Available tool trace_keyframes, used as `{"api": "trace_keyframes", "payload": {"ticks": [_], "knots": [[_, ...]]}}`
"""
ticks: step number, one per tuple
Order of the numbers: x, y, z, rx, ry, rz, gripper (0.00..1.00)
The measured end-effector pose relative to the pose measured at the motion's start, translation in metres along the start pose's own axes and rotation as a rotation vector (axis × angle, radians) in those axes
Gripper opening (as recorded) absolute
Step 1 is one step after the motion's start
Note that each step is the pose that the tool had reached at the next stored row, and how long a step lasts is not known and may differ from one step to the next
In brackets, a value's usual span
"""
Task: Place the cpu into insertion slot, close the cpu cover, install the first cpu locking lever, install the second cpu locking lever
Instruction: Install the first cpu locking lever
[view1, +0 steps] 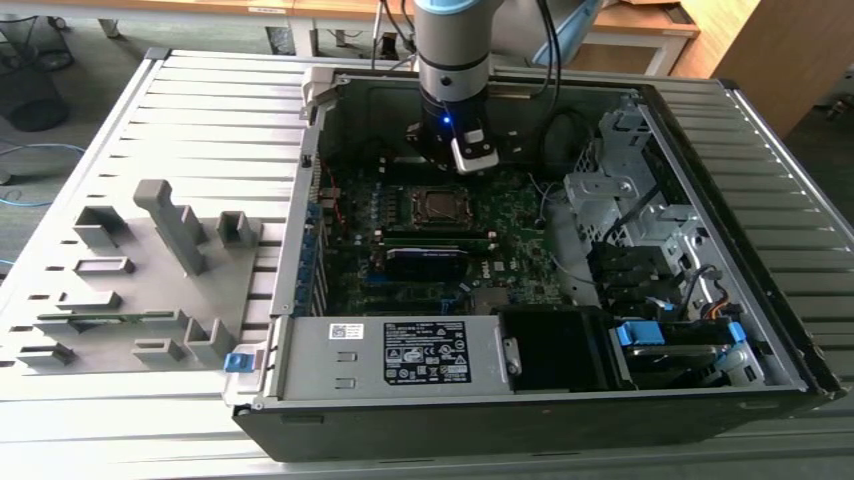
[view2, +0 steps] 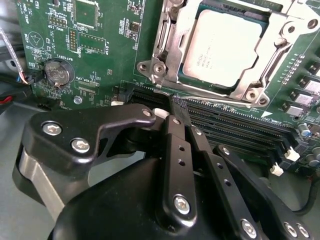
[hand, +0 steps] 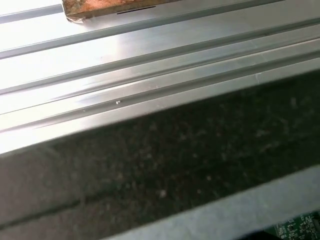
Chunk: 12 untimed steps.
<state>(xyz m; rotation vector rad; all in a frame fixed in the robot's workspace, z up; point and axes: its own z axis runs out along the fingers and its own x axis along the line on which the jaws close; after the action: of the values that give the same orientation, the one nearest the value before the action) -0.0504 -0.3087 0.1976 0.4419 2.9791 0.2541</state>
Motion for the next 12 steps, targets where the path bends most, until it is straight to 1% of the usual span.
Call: {"api": "trace_keyframes", "payload": {"ticks": [9,12], "knots": [[-0.0008,-0.0031,0.0007,-0.0008,-0.0057,-0.001,0.11],[-0.0009,-0.0032,0.0006,-0.0002,-0.0061,-0.001,0.11]]}}
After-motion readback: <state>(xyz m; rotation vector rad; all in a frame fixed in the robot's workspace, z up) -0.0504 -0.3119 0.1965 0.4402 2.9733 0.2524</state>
